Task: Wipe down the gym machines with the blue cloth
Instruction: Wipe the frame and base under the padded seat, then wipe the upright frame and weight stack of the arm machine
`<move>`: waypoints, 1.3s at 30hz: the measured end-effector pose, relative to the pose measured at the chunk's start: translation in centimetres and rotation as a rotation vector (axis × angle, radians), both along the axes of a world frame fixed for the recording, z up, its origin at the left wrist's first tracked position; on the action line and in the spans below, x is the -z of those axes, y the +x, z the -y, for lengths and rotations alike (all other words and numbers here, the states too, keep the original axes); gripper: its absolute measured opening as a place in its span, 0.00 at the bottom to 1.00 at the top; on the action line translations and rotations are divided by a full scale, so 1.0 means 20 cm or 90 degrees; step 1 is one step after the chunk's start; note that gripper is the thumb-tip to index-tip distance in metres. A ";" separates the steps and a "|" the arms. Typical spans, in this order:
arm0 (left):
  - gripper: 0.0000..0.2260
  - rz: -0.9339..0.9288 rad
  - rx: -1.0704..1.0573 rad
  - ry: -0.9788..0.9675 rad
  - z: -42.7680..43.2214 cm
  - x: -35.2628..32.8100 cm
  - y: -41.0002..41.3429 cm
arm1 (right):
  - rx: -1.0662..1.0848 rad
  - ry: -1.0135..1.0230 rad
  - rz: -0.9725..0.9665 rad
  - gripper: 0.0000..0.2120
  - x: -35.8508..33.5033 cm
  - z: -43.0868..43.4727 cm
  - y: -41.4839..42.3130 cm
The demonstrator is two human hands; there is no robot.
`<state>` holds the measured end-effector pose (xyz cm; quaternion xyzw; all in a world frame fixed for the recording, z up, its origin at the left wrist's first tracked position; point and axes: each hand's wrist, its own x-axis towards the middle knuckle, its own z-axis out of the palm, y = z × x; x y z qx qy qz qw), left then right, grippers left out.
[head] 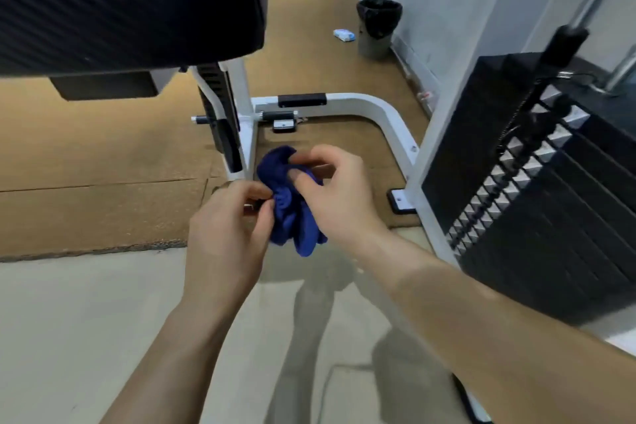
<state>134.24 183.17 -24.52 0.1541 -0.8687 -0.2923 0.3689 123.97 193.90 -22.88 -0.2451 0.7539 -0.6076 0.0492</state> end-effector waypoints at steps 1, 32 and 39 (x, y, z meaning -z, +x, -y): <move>0.09 0.027 0.026 0.030 -0.05 0.00 -0.03 | 0.036 0.049 -0.013 0.08 0.00 -0.10 -0.01; 0.05 0.231 0.293 0.380 -0.55 -1.41 -0.49 | 0.325 0.250 -0.141 0.10 -1.41 -0.65 -0.25; 0.01 0.196 0.223 0.470 -0.44 -1.72 -0.70 | 0.374 0.194 -0.129 0.17 -1.68 -0.53 -0.35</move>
